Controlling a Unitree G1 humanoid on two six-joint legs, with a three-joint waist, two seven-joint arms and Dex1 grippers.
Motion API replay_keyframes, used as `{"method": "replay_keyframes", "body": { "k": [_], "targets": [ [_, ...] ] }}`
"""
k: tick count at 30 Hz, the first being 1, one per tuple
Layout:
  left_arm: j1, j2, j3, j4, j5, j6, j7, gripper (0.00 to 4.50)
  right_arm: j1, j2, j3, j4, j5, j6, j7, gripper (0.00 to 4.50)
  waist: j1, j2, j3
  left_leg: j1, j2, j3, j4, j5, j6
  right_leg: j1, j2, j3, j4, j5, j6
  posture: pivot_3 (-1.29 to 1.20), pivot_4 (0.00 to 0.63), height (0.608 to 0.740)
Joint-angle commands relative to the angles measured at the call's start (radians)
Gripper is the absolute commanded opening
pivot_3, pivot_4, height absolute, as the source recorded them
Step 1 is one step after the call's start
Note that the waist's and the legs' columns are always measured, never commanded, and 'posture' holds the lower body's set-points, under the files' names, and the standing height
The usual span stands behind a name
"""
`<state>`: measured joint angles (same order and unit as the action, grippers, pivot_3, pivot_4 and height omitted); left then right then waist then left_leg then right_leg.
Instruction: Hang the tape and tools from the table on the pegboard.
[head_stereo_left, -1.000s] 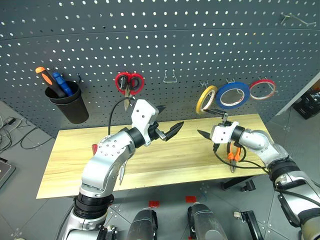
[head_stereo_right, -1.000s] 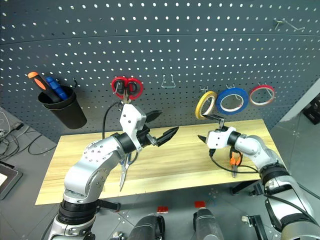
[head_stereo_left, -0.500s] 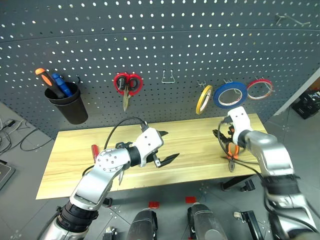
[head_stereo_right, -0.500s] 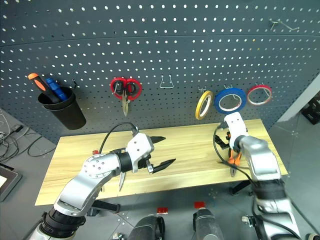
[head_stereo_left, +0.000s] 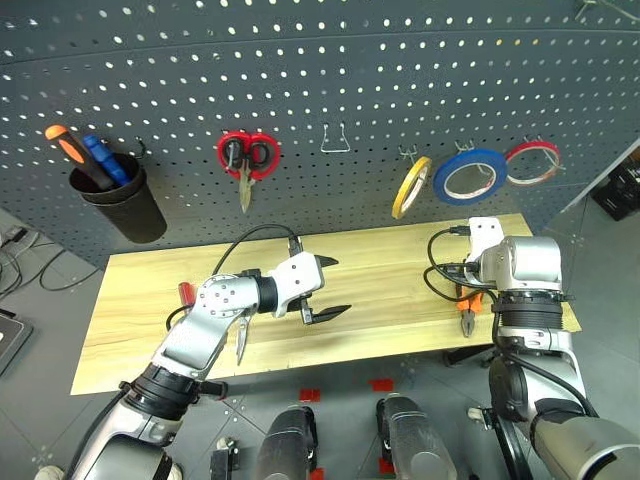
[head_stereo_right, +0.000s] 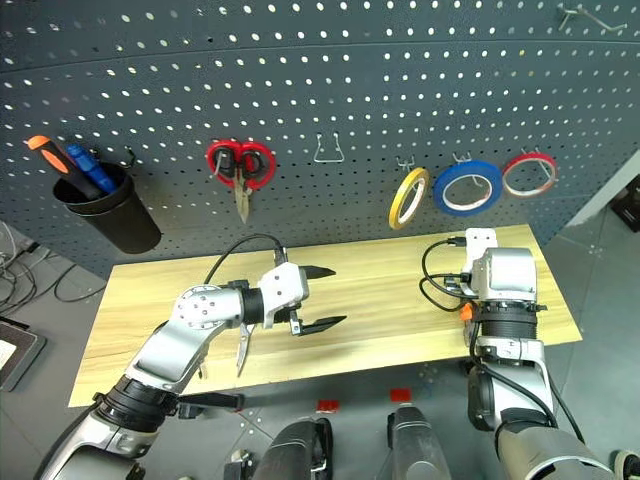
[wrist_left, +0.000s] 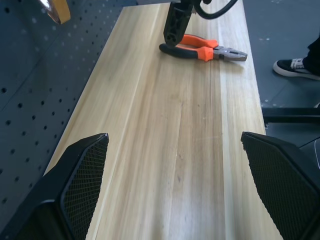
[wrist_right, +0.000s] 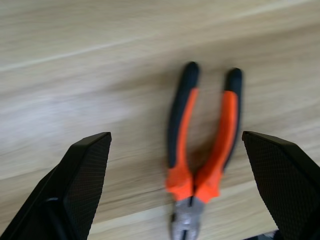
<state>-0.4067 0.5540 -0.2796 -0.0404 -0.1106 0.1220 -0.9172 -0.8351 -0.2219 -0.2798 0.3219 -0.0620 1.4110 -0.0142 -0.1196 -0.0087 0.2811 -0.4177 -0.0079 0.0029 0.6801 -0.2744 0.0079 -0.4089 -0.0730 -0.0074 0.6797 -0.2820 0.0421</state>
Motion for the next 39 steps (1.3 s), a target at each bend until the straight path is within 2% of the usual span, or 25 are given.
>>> {"method": "replay_keyframes", "body": {
  "k": [1,10,27,30,33,39],
  "targets": [
    [-0.013,-0.010,0.013,-0.008,-0.001,-0.026,-0.010,4.50,-0.037,0.001,-0.047,0.042,-0.003,-0.047,-0.059,4.48,-0.009,-0.001,0.007,0.000,0.000,0.000,0.000,0.000,0.000,0.000,0.000,0.000,0.000,0.000,0.000,-0.23,0.365,0.740],
    [0.000,-0.010,0.025,-0.028,-0.012,-0.008,-0.017,4.50,-0.087,0.020,-0.160,0.208,0.028,-0.149,-0.178,4.48,-0.020,-0.002,0.026,0.000,0.001,0.000,0.000,0.000,0.000,0.000,0.000,0.000,0.000,0.000,0.000,-0.21,0.382,0.740],
    [-0.006,-0.012,0.027,-0.037,-0.017,0.013,-0.031,4.50,-0.089,-0.007,-0.168,0.354,0.078,-0.263,-0.222,4.48,-0.019,-0.005,0.044,-0.001,0.001,0.000,-0.001,0.000,0.000,-0.001,0.000,0.000,-0.001,0.000,0.000,-0.19,0.393,0.740],
    [-0.011,-0.019,0.023,-0.037,-0.015,0.014,-0.033,4.50,-0.088,-0.012,-0.168,0.369,0.094,-0.284,-0.220,3.89,-0.018,-0.006,0.045,-0.001,0.001,0.000,-0.001,0.000,0.000,0.000,0.000,0.000,-0.001,0.000,0.000,-0.19,0.393,0.740],
    [-0.016,-0.020,0.025,-0.034,-0.016,0.013,-0.036,4.50,-0.091,-0.013,-0.166,0.375,0.105,-0.291,-0.225,3.02,-0.018,-0.007,0.046,-0.001,0.001,0.000,-0.001,0.000,0.000,0.000,0.000,0.000,-0.001,0.000,0.000,-0.19,0.392,0.740],
    [-0.023,-0.023,0.025,-0.027,-0.014,0.006,-0.035,4.50,-0.093,-0.020,-0.154,0.377,0.113,-0.297,-0.226,3.02,-0.018,-0.009,0.049,-0.001,0.002,0.000,-0.001,0.000,0.000,0.000,0.000,0.001,-0.001,0.000,0.000,-0.19,0.387,0.740]
  ]
}}
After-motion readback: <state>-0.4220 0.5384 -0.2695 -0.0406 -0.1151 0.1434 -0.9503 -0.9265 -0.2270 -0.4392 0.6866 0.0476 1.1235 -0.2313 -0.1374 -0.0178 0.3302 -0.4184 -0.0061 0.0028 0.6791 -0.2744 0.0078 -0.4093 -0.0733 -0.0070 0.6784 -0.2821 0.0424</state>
